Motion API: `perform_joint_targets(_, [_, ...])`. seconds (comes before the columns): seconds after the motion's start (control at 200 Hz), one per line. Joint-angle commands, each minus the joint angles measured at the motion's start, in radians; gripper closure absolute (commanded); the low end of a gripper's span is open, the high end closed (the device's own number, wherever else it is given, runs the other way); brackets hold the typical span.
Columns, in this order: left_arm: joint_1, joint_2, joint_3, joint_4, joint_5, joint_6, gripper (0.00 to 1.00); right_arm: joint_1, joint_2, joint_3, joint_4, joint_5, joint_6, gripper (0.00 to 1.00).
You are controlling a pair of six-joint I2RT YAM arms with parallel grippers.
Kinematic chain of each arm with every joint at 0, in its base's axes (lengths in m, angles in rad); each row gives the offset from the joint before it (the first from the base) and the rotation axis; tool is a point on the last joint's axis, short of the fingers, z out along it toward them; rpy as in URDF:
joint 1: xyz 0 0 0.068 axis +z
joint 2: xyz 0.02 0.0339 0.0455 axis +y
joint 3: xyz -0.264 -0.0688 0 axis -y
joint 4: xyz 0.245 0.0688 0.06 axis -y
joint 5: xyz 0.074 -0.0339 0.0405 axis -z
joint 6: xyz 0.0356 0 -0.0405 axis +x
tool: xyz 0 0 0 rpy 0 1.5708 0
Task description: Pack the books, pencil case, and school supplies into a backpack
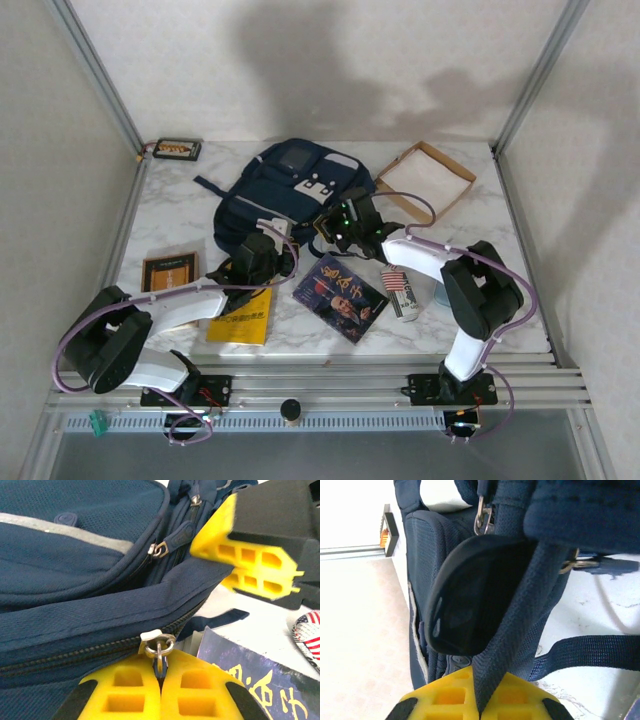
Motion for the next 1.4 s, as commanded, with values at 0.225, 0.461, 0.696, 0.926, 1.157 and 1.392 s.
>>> perform_joint_targets(0.225, [-0.004, -0.17, -0.054, -0.332, -0.186, -0.186, 1.0, -0.247, 0.039, 0.162, -0.08, -0.066, -0.245, 1.0])
perform_joint_targets(0.461, [0.029, -0.089, 0.006, -0.274, -0.116, -0.158, 1.0, -0.258, 0.045, 0.208, -0.157, -0.117, -0.329, 0.86])
perform_joint_targets(0.696, [0.003, -0.006, 0.093, -0.166, -0.033, -0.152, 1.0, -0.163, -0.024, 0.134, -0.175, -0.14, -0.303, 0.49])
perform_joint_targets(0.926, [-0.008, -0.001, 0.091, -0.133, -0.007, -0.152, 1.0, -0.073, -0.03, 0.066, -0.109, -0.091, -0.205, 0.42])
perform_joint_targets(1.157, [-0.01, -0.018, 0.094, -0.156, -0.01, -0.143, 1.0, -0.035, -0.036, 0.048, -0.127, -0.047, -0.207, 0.4])
perform_joint_targets(1.392, [-0.011, -0.026, 0.106, -0.185, -0.034, -0.133, 1.0, -0.004, -0.105, 0.1, -0.28, 0.072, -0.489, 0.44])
